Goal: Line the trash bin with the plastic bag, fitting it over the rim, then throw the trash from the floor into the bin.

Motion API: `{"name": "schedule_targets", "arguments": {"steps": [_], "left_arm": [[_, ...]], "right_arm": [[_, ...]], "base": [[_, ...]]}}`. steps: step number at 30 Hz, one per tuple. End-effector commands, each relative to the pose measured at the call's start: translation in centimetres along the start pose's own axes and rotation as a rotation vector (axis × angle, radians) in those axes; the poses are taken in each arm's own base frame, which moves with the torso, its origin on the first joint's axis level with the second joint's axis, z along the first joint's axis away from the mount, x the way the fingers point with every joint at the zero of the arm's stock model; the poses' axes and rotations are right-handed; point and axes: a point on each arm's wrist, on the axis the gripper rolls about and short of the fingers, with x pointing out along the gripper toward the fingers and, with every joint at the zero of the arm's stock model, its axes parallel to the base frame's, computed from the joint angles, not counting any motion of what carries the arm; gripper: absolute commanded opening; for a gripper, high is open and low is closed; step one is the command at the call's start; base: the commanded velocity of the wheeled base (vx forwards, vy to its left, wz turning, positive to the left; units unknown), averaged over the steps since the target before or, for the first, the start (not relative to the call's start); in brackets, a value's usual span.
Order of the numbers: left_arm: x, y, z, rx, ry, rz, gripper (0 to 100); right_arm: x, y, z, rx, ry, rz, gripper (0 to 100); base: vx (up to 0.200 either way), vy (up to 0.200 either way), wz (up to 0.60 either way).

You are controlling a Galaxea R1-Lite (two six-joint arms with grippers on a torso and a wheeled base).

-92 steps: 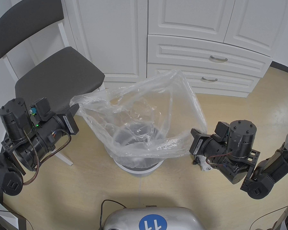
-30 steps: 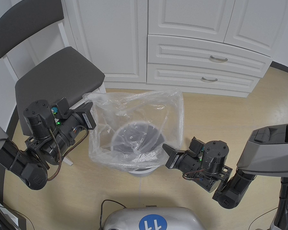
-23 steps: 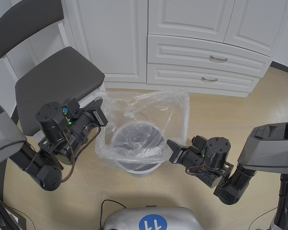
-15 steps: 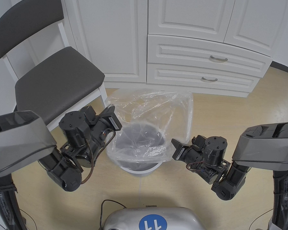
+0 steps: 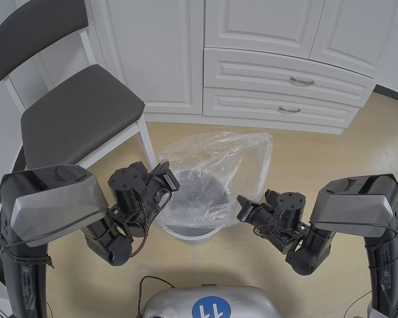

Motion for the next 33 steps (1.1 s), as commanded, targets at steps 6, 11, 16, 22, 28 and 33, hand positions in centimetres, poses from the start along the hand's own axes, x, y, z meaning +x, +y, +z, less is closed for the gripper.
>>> {"name": "schedule_targets", "arguments": {"steps": [6, 11, 16, 22, 28, 33], "left_arm": [[2.0, 1.9, -5.0, 0.010, 0.047, 0.063, 0], [3.4, 2.9, -6.5, 0.010, 0.019, 0.108, 0], [4.9, 3.7, -7.4, 0.008, -0.032, 0.158, 0], [4.9, 4.1, -7.0, 0.010, -0.041, 0.171, 0], [3.9, 4.8, -3.2, 0.023, -0.060, 0.183, 0], [1.8, 5.0, 0.2, 0.050, -0.025, 0.119, 0]], "right_arm": [[-0.2, 1.0, -1.0, 0.006, 0.015, 0.028, 0], [-1.9, 3.3, -3.4, -0.026, 0.099, 0.079, 0], [-3.6, 5.3, -6.1, -0.034, 0.202, 0.137, 0], [-3.9, 6.0, -7.7, 0.025, 0.243, 0.154, 0], [-2.4, 6.1, -6.0, 0.146, 0.177, 0.158, 0], [-2.6, 6.8, -6.3, 0.148, 0.184, 0.177, 0]], "base": [[0.000, 0.000, 0.00], [0.000, 0.000, 0.00], [0.000, 0.000, 0.00], [0.000, 0.000, 0.00], [0.000, 0.000, 0.00], [0.000, 0.000, 0.00]]}}
